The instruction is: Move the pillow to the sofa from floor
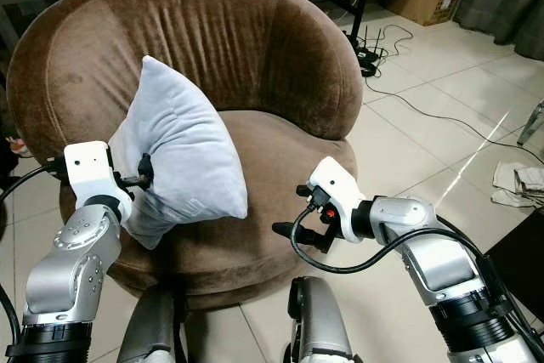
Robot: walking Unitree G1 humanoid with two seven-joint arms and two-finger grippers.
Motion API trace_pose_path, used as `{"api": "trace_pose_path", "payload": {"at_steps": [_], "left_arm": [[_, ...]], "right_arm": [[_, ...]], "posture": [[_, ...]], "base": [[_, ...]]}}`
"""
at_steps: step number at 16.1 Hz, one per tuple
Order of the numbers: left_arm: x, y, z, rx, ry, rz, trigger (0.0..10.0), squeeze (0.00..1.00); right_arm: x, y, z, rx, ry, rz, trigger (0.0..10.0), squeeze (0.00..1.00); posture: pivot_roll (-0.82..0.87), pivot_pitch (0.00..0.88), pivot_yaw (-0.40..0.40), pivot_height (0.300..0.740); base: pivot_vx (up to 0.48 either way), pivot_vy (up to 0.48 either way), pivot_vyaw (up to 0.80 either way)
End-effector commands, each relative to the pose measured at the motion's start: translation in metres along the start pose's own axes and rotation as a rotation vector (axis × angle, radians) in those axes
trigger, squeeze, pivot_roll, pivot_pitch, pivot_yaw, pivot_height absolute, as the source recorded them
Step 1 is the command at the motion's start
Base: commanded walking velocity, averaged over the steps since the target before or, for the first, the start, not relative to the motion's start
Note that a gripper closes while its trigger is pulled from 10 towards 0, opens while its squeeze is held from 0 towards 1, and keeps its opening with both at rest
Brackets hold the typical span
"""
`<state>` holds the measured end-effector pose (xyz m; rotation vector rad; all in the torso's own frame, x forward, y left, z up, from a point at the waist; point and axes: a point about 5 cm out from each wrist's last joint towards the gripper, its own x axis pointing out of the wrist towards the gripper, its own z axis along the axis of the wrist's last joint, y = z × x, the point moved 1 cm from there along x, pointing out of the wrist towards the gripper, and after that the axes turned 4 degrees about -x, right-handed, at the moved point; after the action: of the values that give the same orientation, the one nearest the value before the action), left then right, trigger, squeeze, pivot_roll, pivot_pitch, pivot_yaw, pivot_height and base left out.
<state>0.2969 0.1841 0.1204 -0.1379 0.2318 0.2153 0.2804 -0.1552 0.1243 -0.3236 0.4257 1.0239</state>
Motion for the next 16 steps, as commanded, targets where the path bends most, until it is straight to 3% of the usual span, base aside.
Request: {"api": "trace_pose_path", "payload": {"at_steps": [1,16], "left_arm": [[-0.0002,0.0073,-0.0137,-0.013,0.061,0.020,10.0,1.00],[-0.0012,0.0070,-0.0143,-0.039,0.050,0.008,10.0,1.00]], "right_arm": [[-0.0032,-0.0050,0.0044,-0.022,-0.005,-0.023,10.0,0.00],[-0.0019,-0.0045,0.0032,-0.022,-0.002,-0.012,10.0,0.00]], "posture": [[-0.15,0.000,-0.033,0.544],[-0.15,0.000,-0.041,0.544]], "base": [[0.000,0.000,0.00],[0.000,0.000,0.00]]}}
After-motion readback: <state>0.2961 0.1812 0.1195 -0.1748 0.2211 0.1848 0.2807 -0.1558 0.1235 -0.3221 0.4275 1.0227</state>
